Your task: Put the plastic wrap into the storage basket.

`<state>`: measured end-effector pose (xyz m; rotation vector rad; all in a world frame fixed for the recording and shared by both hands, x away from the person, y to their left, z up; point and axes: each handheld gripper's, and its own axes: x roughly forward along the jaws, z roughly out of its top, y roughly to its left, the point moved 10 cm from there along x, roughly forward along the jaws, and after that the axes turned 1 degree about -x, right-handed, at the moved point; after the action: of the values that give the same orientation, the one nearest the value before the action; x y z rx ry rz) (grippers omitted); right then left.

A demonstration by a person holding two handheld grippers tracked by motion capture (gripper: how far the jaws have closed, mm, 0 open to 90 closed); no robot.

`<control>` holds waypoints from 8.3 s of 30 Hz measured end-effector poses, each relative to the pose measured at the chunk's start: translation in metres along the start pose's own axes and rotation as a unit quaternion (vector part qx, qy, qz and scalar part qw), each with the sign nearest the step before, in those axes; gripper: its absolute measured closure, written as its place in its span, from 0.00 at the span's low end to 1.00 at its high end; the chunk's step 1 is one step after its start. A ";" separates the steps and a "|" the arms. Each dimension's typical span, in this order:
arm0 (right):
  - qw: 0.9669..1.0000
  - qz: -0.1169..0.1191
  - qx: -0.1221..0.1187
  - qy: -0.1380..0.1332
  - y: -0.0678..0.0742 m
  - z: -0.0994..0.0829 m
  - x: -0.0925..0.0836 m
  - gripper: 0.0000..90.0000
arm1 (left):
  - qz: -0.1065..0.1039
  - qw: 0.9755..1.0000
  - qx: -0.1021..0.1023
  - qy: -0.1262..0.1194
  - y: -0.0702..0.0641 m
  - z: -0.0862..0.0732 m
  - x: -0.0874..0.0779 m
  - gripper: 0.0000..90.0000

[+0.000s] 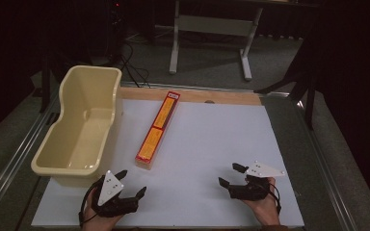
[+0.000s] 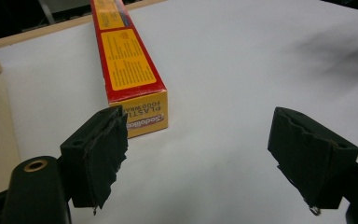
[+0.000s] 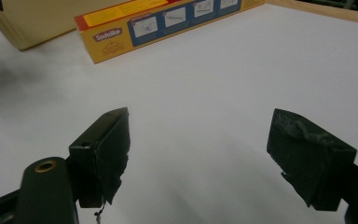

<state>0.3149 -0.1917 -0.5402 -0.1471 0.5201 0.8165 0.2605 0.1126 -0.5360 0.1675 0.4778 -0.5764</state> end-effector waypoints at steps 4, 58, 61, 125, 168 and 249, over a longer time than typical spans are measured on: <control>1.000 0.003 -0.001 -0.002 0.001 0.001 0.000 0.23 | 0.009 1.000 -0.004 -0.005 0.004 0.001 -0.002 0.22; 0.988 0.111 -0.099 0.030 0.117 0.106 0.170 1.00 | 0.018 1.000 -0.010 -0.016 0.011 -0.001 -0.010 0.24; 0.988 0.114 -0.100 0.040 0.125 0.108 0.184 1.00 | 0.016 1.000 -0.011 -0.016 0.011 -0.001 -0.010 0.24; 0.977 0.029 -0.109 0.179 0.034 0.052 0.139 0.86 | 0.009 1.000 -0.007 -0.017 0.007 0.000 -0.009 0.23; 0.958 -0.041 -0.025 0.284 -0.015 -0.016 0.060 0.42 | 0.006 1.000 -0.011 -0.015 0.007 -0.001 -0.008 0.23; 0.896 0.109 0.185 0.388 0.009 0.053 0.095 0.45 | 0.002 1.000 -0.009 -0.010 0.006 -0.001 -0.003 0.22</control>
<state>0.3820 -0.1062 -0.5408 -0.0556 1.4599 0.8444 0.2610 0.1195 -0.5350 0.1459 0.4621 -0.5703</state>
